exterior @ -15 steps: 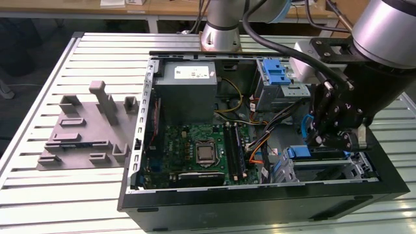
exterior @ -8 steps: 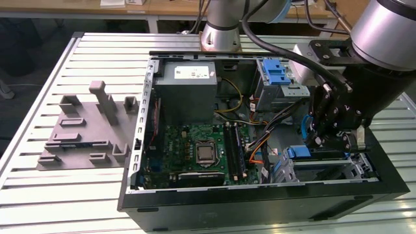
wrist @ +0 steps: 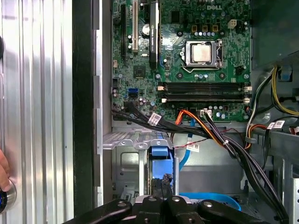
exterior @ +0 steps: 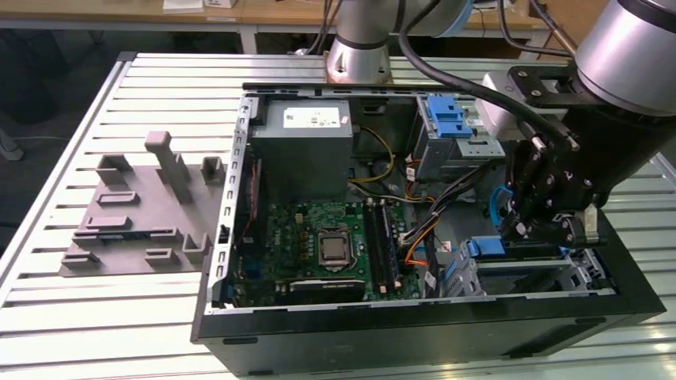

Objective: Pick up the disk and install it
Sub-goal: 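Insert the first disk wire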

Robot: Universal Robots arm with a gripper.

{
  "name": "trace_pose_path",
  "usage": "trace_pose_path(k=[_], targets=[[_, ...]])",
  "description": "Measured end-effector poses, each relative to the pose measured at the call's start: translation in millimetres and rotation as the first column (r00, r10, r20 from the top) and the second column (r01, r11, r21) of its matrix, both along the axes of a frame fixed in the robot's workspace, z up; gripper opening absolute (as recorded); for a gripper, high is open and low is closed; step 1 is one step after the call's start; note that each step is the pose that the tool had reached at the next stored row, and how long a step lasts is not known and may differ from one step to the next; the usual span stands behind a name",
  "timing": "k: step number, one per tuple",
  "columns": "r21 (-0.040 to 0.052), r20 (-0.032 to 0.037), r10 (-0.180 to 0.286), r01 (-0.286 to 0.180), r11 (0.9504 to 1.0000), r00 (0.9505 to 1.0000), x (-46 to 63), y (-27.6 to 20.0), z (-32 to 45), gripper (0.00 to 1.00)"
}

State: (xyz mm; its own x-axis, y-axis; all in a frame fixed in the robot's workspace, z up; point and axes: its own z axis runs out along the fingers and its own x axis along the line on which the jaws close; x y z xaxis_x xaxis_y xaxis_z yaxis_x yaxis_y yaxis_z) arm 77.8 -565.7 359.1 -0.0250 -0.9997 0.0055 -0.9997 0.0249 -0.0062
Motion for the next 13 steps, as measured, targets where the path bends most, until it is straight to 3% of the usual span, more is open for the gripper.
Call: trace_pose_path(k=[13], targets=[[0.0000, 0.0000, 0.000, 0.000, 1.0000, 1.0000, 14.6, 3.0, 0.0, 0.11]])
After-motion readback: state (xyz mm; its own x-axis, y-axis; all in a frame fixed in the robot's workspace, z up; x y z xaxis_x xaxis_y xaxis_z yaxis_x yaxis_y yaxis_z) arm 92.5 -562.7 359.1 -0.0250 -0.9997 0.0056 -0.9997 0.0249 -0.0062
